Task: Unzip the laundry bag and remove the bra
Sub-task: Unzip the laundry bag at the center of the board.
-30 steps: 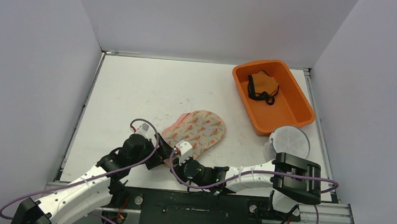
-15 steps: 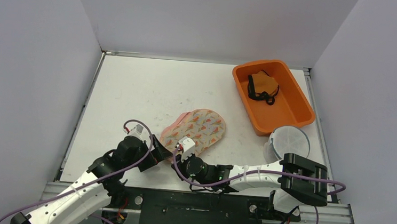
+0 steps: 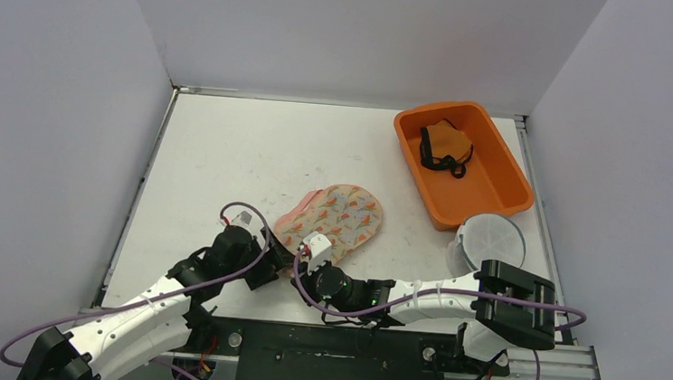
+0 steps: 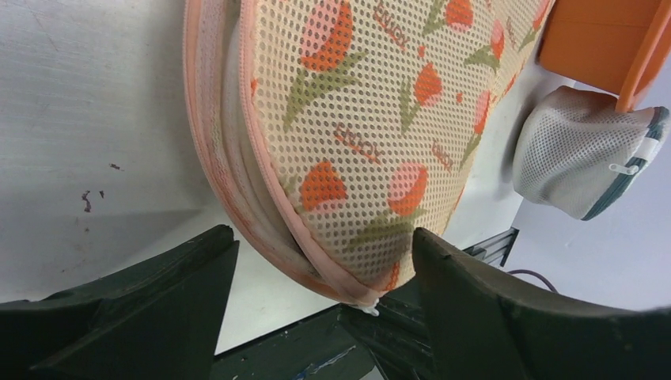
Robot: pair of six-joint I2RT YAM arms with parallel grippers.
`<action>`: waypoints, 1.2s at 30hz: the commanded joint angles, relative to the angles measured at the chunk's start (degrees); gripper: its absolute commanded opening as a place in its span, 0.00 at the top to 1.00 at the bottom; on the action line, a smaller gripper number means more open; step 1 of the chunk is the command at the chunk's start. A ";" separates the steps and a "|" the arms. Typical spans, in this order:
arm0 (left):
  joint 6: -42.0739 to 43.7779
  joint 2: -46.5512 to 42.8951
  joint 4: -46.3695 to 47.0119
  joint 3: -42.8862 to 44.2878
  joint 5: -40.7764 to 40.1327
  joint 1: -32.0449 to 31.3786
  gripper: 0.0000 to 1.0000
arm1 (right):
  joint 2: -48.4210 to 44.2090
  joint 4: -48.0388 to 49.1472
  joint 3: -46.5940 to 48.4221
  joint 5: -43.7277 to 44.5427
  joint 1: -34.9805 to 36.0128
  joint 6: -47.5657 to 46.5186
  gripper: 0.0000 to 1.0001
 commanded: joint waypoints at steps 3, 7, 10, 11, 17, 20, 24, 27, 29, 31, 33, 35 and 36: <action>-1.52 -0.35 6.12 -1.21 -2.32 0.04 0.36 | -2.95 2.24 -0.72 1.41 0.72 1.16 0.95; -1.81 -1.79 4.41 -1.29 -4.52 0.04 0.54 | -4.22 1.33 -1.91 3.03 1.87 1.82 0.95; -1.81 -2.18 3.58 -1.20 -6.82 0.12 0.64 | -5.52 1.02 -3.41 3.65 2.24 2.64 0.95; -1.81 -2.19 3.41 -1.10 -7.15 0.12 0.68 | -6.01 0.91 -4.17 3.91 2.30 2.91 0.95; -1.76 -1.56 3.83 -1.43 -8.57 0.12 0.95 | -9.23 -0.41 -6.50 5.15 2.57 4.21 0.95; -1.89 -0.95 4.22 -1.46 -8.75 0.12 1.00 | -10.57 -1.23 -7.15 5.84 2.90 4.48 0.95; -1.95 -0.60 4.51 -1.55 -8.93 0.12 1.00 | -12.41 -2.21 -8.69 6.98 2.97 5.21 0.95; -2.06 -0.77 4.56 -1.79 -9.02 0.12 1.00 | -13.49 -2.82 -10.28 7.84 2.93 5.84 0.95; -2.11 -0.93 4.69 -1.97 -9.02 0.12 1.00 | -14.11 -3.16 -11.27 8.48 2.84 6.28 0.95; -2.16 -0.92 4.85 -2.15 -8.94 0.12 1.00 | -14.72 -3.25 -12.45 9.01 2.71 6.78 0.95; -2.24 -0.79 5.18 -2.32 -8.93 0.12 1.00 | -15.02 -3.10 -13.21 9.18 2.43 7.18 0.95; -2.40 -0.56 5.81 -2.49 -8.69 0.12 1.00 | -14.99 -2.98 -13.61 9.34 2.25 7.39 0.95; -2.46 -0.40 6.05 -2.58 -8.65 0.06 1.00 | -14.88 -2.84 -13.71 9.48 2.09 7.52 0.95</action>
